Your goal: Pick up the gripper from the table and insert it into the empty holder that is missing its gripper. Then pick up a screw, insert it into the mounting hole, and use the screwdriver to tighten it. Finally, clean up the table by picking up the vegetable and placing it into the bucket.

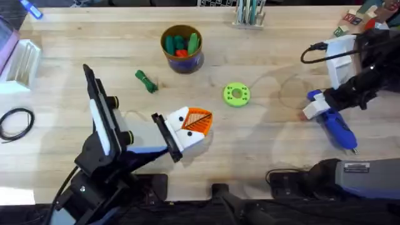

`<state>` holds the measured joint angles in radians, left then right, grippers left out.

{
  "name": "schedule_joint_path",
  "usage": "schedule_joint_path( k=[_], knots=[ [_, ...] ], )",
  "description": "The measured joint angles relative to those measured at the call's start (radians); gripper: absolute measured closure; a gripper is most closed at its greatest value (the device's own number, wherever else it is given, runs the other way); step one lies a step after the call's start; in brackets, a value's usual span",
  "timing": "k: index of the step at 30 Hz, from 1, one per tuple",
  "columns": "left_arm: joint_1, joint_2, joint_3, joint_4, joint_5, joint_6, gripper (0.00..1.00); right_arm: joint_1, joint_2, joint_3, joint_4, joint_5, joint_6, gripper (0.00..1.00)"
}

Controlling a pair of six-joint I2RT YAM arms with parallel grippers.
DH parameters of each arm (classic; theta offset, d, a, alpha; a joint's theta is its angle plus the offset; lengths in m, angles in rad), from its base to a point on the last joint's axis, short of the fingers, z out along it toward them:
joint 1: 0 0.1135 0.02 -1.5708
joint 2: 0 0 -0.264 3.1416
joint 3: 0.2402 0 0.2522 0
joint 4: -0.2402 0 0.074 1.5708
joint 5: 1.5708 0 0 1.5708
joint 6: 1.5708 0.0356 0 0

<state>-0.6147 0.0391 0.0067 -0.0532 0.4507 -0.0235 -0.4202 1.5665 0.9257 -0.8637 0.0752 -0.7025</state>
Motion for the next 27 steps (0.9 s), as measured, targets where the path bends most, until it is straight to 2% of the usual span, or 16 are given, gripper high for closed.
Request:
schedule_joint_path(
  k=[2,9,11,19,27],
  knots=[
    [0.0,0.0,0.0,0.0,0.0,0.0,0.996,-0.001,0.0,0.0,0.004,0.002,-0.003,0.177],
    [0.0,0.0,0.0,0.0,0.0,0.0,0.996,-0.002,0.007,0.001,0.015,0.004,-0.019,0.863],
    [0.0,0.0,0.0,0.0,0.0,0.0,0.996,-0.002,0.008,0.0,0.015,-0.001,-0.015,0.974],
    [0.0,0.0,0.0,0.0,-0.001,0.0,0.996,-0.002,-0.021,-0.012,0.04,-0.007,-0.01,0.978],
    [0.0,0.0,0.0,0.0,-0.001,0.0,0.996,-0.002,-0.189,-0.016,0.065,-0.045,0.044,0.978]
  ],
)
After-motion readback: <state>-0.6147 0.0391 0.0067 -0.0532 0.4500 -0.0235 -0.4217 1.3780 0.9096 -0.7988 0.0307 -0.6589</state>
